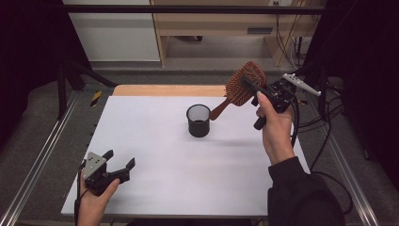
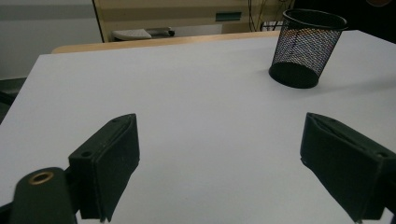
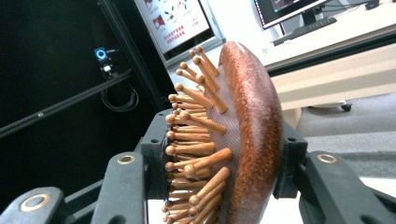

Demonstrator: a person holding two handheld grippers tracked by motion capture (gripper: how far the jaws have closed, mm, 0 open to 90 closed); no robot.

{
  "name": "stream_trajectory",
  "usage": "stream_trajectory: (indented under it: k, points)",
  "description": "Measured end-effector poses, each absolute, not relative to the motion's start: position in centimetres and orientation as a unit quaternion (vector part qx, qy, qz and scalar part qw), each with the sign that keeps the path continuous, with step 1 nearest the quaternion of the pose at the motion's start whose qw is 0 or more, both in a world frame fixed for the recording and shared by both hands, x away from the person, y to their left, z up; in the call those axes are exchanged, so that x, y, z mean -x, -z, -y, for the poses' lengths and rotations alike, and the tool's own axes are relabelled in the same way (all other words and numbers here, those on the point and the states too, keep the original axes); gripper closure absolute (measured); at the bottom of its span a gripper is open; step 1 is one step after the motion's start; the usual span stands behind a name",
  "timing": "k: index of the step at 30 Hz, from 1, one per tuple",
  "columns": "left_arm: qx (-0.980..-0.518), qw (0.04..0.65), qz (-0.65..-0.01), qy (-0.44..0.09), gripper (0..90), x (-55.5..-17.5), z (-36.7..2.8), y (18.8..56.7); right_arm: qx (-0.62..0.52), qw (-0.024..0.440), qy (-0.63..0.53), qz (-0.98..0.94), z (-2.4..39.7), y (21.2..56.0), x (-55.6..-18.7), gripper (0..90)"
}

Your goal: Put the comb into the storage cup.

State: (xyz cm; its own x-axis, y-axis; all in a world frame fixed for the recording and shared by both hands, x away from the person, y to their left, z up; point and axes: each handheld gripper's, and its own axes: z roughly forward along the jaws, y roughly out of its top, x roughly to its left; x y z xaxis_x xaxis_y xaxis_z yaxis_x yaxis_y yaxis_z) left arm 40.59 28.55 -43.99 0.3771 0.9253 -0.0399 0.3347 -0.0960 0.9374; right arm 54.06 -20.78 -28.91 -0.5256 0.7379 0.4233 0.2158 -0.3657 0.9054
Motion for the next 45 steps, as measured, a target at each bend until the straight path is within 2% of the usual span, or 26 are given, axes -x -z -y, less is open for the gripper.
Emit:
stream_trajectory:
  k: [5,16,45]
  points:
    - [-0.676,0.483,-0.466,-0.305,11.4,-40.6,-28.4,44.0,-0.448,0.188,-0.699,-0.525,20.8,28.5,-54.3,51.4]
    - [-0.670,0.485,-0.473,-0.304,3.4,-40.7,-28.6,44.1,-0.454,0.185,-0.695,-0.526,19.7,28.4,-55.9,51.3]
    - [-0.658,0.488,-0.478,-0.317,3.1,-40.8,-28.9,44.0,-0.451,0.198,-0.648,-0.580,14.5,30.5,-59.4,51.1]
